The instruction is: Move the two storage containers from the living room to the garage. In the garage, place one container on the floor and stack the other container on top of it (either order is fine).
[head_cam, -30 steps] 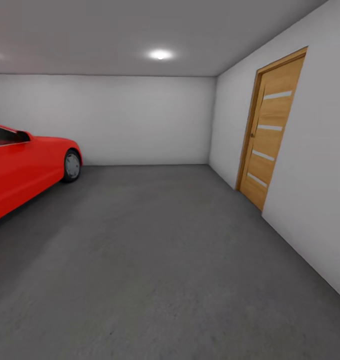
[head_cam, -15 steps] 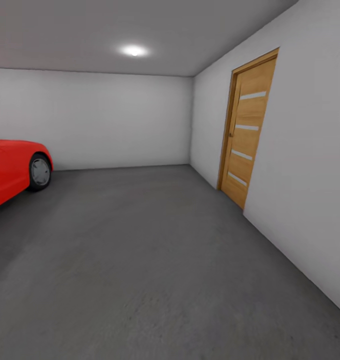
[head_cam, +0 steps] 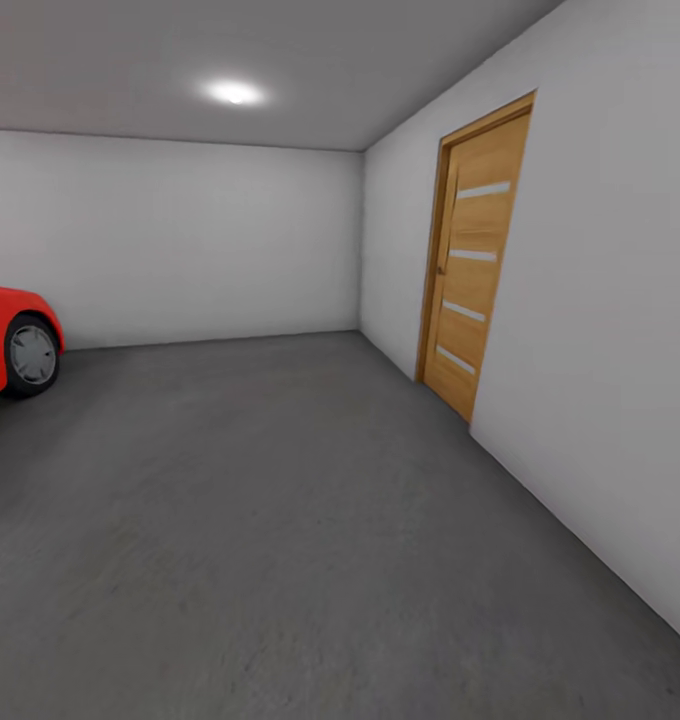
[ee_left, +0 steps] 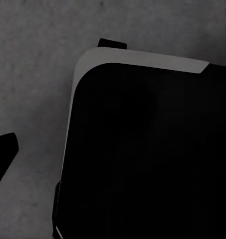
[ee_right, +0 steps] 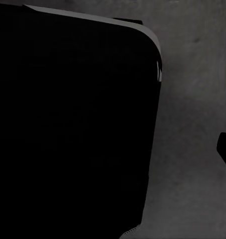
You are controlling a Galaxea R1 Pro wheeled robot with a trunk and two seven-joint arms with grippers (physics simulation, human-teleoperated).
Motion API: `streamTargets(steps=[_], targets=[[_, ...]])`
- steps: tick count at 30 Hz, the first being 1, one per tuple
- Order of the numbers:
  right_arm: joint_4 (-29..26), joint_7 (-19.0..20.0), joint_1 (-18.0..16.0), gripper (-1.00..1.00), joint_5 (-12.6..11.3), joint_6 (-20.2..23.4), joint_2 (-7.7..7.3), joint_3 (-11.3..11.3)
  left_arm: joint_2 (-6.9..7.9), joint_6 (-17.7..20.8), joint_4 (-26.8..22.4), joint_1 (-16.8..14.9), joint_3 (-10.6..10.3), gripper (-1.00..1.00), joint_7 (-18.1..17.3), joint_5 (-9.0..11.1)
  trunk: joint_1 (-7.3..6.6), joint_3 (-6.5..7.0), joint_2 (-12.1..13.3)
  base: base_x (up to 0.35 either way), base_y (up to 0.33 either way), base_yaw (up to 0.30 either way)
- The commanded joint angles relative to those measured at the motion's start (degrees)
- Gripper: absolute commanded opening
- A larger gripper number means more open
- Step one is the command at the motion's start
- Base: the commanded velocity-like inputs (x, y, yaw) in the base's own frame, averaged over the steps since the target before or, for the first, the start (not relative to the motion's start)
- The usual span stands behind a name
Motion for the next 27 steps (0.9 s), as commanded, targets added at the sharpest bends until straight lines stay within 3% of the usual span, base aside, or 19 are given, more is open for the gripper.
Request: streamTargets(steps=[1,27], targets=[[0.1,0.0,0.0,1.00,0.5,-0.2,-0.02,0.0,-0.01,0.0,0.0,0.0,0.0,1.00,0.0,0.4,0.03,-0.04,0.0,0.325,0.000,-0.007],[-0.2,0.0,0.0,1.00,0.5,-0.4,-0.15,0.0,-0.02,0.0,0.0,0.0,0.0,1.00,0.1,0.4,0.03,-0.04,0.0,0.325,0.000,0.000]])
